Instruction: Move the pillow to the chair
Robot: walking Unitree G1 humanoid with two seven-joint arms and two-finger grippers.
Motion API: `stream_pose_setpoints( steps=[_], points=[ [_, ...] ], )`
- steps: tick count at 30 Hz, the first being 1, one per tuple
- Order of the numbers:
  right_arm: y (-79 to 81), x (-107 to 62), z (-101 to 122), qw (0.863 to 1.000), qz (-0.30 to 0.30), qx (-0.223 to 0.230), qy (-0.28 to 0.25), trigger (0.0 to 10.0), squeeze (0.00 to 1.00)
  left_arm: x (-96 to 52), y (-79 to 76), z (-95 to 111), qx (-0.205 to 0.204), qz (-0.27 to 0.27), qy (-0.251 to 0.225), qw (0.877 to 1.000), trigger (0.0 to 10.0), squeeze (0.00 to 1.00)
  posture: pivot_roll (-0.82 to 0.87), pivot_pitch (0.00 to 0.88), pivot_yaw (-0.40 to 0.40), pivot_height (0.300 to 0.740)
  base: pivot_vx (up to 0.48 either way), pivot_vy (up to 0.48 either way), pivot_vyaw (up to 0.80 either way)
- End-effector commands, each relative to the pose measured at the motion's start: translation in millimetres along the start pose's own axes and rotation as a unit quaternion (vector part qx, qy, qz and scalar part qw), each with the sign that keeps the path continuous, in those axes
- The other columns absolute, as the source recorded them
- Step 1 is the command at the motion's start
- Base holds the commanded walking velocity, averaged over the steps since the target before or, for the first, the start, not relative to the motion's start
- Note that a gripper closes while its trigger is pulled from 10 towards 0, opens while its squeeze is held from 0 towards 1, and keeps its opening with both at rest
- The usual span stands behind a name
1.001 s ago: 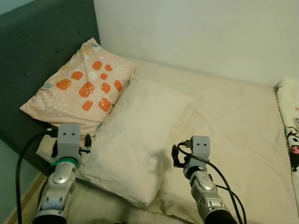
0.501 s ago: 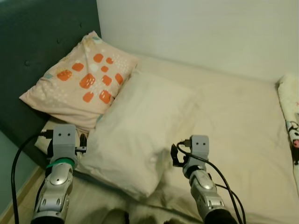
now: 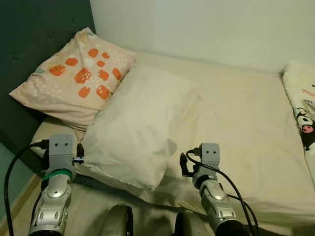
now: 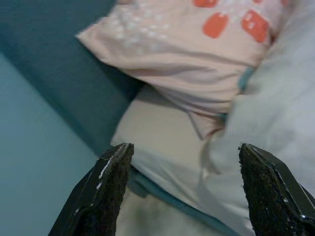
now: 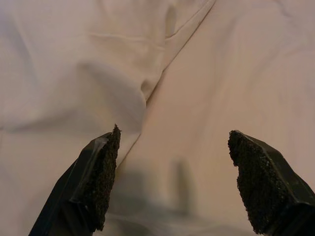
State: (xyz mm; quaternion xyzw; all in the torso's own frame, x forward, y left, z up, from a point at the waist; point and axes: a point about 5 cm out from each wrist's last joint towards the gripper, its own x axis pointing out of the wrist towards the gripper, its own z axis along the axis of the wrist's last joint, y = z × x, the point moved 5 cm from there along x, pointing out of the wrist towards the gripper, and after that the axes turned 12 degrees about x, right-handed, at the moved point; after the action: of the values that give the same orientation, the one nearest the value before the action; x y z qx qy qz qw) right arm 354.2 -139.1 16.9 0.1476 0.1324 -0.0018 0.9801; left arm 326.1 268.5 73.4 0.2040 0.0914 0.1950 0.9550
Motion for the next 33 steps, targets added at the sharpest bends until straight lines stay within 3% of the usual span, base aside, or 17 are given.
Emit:
stream_pose_setpoints(
  steps=[1, 8, 15, 20, 22, 25, 27, 30, 33],
  points=[
    [-2.4, 0.0, 0, 1.0, -0.005, 0.008, 0.002, 10.0, 0.0, 0.7, 4.2, 3, -0.003, 0.006, -0.012, 1.0, 10.0, 0.0, 0.14, 0.063, 0.015, 0.634, 0.0, 0.0, 0.0],
    [1.6, 4.0, 13, 1.0, 0.008, 0.013, -0.017, 10.0, 0.0, 19.1, 23.3, 16, 0.0, 0.01, -0.038, 0.999, 10.0, 0.0, 0.13, 0.074, 0.005, 0.634, 0.0, 0.0, 0.0],
    [-1.3, 7.3, 24, 0.999, 0.005, 0.012, -0.031, 10.0, 0.0, 37.3, 42.0, 20, -0.006, 0.011, -0.032, 0.999, 10.0, 0.0, 0.12, 0.08, 0.004, 0.634, 0.0, 0.0, 0.0],
    [-2.8, 7.4, 25, 0.999, 0.005, 0.011, -0.032, 10.0, 0.0, 37.6, 39.7, 17, -0.013, 0.005, -0.027, 1.0, 10.0, 0.0, 0.12, 0.081, -0.002, 0.634, 0.0, 0.0, 0.0],
    [-1.1, 7.2, 23, 1.0, 0.012, 0.006, -0.026, 10.0, 0.0, 34.9, 37.4, 10, 0.012, 0.007, -0.022, 1.0, 10.0, 0.0, 0.12, 0.085, -0.018, 0.634, 0.0, 0.0, 0.0],
    [-0.8, 7.2, 23, 1.0, 0.013, 0.005, -0.024, 10.0, 0.0, 35.3, 38.0, 9, 0.016, 0.009, -0.022, 1.0, 10.0, 0.0, 0.12, 0.085, -0.018, 0.634, 0.0, 0.0, 0.0],
    [0.1, 7.6, 23, 1.0, 0.016, 0.003, -0.023, 10.0, 0.0, 36.4, 45.9, 5, 0.022, 0.028, -0.012, 0.999, 10.0, 0.0, 0.12, 0.091, -0.034, 0.634, 0.0, 0.0, 0.0],
    [4.3, 10.4, 27, 0.999, 0.027, 0.002, -0.025, 10.0, 0.0, 41.9, 72.9, -3, 0.035, 0.078, 0.009, 0.996, 10.0, 0.0, 0.12, 0.099, -0.043, 0.634, 0.0, 0.0, 0.0],
    [5.9, 12.0, 30, 0.999, 0.029, 0.003, -0.028, 10.0, 0.0, 46.8, 78.0, 1, 0.035, 0.076, 0.006, 0.996, 10.0, 0.0, 0.12, 0.1, -0.043, 0.634, 0.0, 0.0, 0.0]
  ],
)
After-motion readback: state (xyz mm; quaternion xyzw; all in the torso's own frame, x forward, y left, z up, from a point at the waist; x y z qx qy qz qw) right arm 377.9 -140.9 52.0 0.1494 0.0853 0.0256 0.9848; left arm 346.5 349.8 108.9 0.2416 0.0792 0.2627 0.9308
